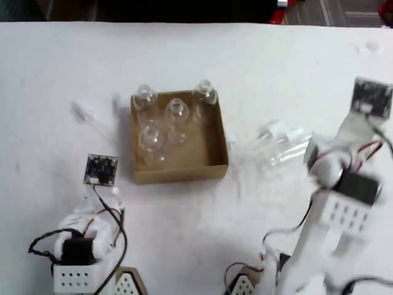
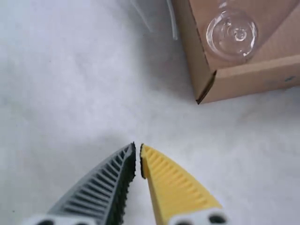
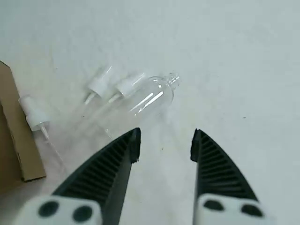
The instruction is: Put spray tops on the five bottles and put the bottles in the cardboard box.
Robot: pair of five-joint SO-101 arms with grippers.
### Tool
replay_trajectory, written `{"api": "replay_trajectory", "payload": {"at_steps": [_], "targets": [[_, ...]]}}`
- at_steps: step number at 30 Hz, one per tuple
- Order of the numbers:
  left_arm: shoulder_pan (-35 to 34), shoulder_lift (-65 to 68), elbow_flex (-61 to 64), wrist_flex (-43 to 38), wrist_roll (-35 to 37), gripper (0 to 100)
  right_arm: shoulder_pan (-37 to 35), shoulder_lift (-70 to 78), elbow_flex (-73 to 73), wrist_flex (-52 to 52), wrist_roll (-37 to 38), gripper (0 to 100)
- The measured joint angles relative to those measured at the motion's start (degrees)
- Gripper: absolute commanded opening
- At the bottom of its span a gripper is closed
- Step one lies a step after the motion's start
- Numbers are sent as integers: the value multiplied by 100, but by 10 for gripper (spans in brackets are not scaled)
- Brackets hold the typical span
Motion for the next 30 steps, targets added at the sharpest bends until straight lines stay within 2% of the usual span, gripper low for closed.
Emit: {"api": "replay_trajectory", "payload": {"at_steps": [6,11,20,30], "targets": [[0,0,0,0,0,23,114,1811,-1626,536,-563,156],[0,0,0,0,0,23,167,3130,-2286,721,-1152,156],[0,0,0,0,0,23,466,4800,-2989,624,-2831,152],[0,0,0,0,0,23,484,5908,-3824,360,-3305,152]]}}
